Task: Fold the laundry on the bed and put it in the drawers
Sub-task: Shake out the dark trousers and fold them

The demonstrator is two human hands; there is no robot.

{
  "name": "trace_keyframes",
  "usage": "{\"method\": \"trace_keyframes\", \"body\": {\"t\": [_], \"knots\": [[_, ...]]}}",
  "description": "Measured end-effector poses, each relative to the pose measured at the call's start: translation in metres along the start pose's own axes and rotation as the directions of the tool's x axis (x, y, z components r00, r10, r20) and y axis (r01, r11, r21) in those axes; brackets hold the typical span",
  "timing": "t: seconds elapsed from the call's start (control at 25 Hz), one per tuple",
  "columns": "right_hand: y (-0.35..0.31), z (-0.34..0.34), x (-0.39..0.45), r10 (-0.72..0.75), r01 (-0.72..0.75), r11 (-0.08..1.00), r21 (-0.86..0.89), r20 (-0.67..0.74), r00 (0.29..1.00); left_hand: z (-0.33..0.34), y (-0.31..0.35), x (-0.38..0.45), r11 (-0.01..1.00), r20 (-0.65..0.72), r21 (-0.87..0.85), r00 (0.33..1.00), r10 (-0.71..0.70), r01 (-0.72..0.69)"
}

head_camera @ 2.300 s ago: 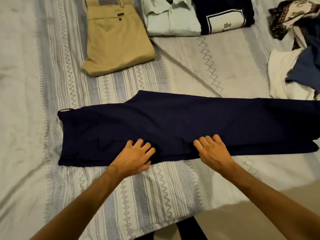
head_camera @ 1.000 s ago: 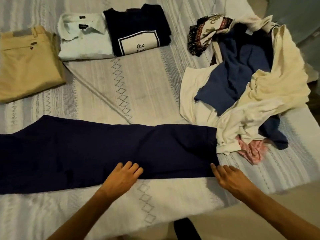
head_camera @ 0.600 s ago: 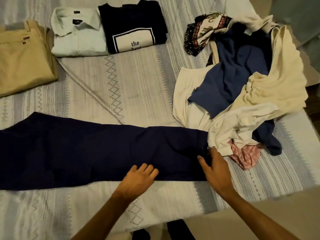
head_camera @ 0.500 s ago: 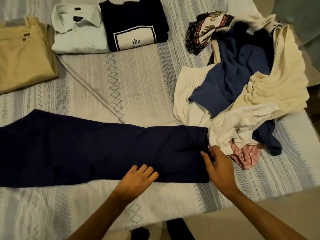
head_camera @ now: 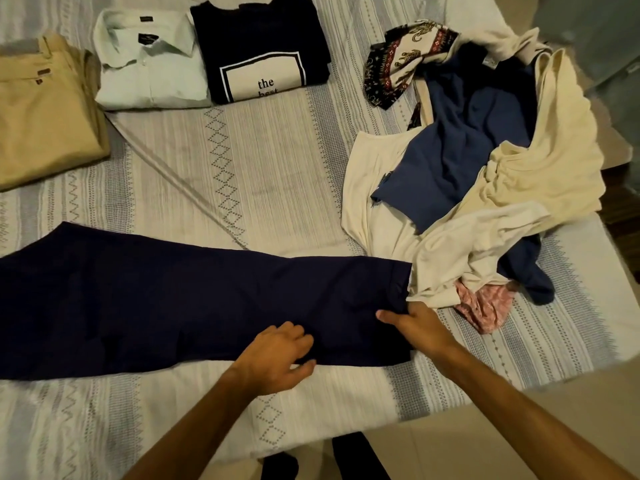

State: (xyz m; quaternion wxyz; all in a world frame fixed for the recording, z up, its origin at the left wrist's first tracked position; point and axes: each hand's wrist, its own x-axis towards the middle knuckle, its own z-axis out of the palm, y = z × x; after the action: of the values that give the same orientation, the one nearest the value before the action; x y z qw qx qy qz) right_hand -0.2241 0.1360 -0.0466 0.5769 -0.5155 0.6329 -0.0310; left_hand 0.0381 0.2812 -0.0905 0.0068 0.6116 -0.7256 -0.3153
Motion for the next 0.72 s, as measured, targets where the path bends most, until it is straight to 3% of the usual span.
{"method": "trace_keyframes", "body": {"t": [0.04, 0.08, 0.12, 0.16, 0.2, 0.28, 0.36, 0.44, 0.52, 0.64, 0.68, 0.72], "knots": [[-0.004, 0.006, -0.006, -0.187, 0.164, 0.958, -0.237, -0.080, 0.979, -0.011, 0.011, 0.004, 0.941, 0.006, -0.289, 0.984, -0.179, 0.173], [-0.009, 0.015, -0.017, -0.409, 0.320, 0.836, -0.446, -0.119, 0.905, -0.026, 0.022, 0.007, 0.721, 0.046, -0.621, 0.932, -0.359, 0.308], [-0.018, 0.026, -0.033, -0.585, 0.437, 0.691, -0.577, -0.090, 0.806, -0.039, 0.031, 0.009, 0.467, 0.066, -0.826, 0.878, -0.474, 0.314], [-0.028, 0.039, -0.047, -0.670, 0.510, 0.588, -0.628, -0.025, 0.742, -0.050, 0.037, 0.011, 0.283, 0.071, -0.927, 0.855, -0.513, 0.247], [-0.038, 0.052, -0.061, -0.691, 0.556, 0.546, -0.627, 0.038, 0.722, -0.062, 0.045, 0.011, 0.139, 0.087, -0.975, 0.875, -0.477, 0.172], [-0.050, 0.075, -0.082, -0.671, 0.627, 0.543, -0.558, 0.160, 0.724, -0.073, 0.061, 0.001, -0.046, 0.087, -0.996, 0.908, -0.410, 0.075], [-0.053, 0.088, -0.090, -0.626, 0.662, 0.658, -0.359, 0.228, 0.746, -0.079, 0.075, -0.011, -0.071, 0.046, -0.997, 0.867, -0.497, 0.012], [-0.052, 0.097, -0.091, -0.599, 0.628, 0.756, -0.184, 0.192, 0.777, -0.073, 0.074, -0.018, 0.017, -0.002, -1.000, 0.768, -0.640, 0.011], [-0.044, 0.104, -0.089, -0.564, 0.591, 0.764, -0.259, 0.176, 0.807, -0.067, 0.066, -0.023, 0.095, -0.039, -0.995, 0.693, -0.720, 0.043], [-0.035, 0.115, -0.097, -0.505, 0.572, 0.738, -0.357, 0.269, 0.820, -0.069, 0.064, -0.034, 0.172, -0.092, -0.980, 0.533, -0.841, 0.103], [-0.038, 0.116, -0.103, -0.483, 0.549, 0.775, -0.313, 0.267, 0.834, -0.078, 0.071, -0.039, 0.175, -0.100, -0.980, 0.518, -0.850, 0.098], [-0.041, 0.116, -0.108, -0.469, 0.518, 0.820, -0.244, 0.234, 0.852, -0.086, 0.079, -0.043, 0.159, -0.085, -0.983, 0.559, -0.825, 0.086]]}}
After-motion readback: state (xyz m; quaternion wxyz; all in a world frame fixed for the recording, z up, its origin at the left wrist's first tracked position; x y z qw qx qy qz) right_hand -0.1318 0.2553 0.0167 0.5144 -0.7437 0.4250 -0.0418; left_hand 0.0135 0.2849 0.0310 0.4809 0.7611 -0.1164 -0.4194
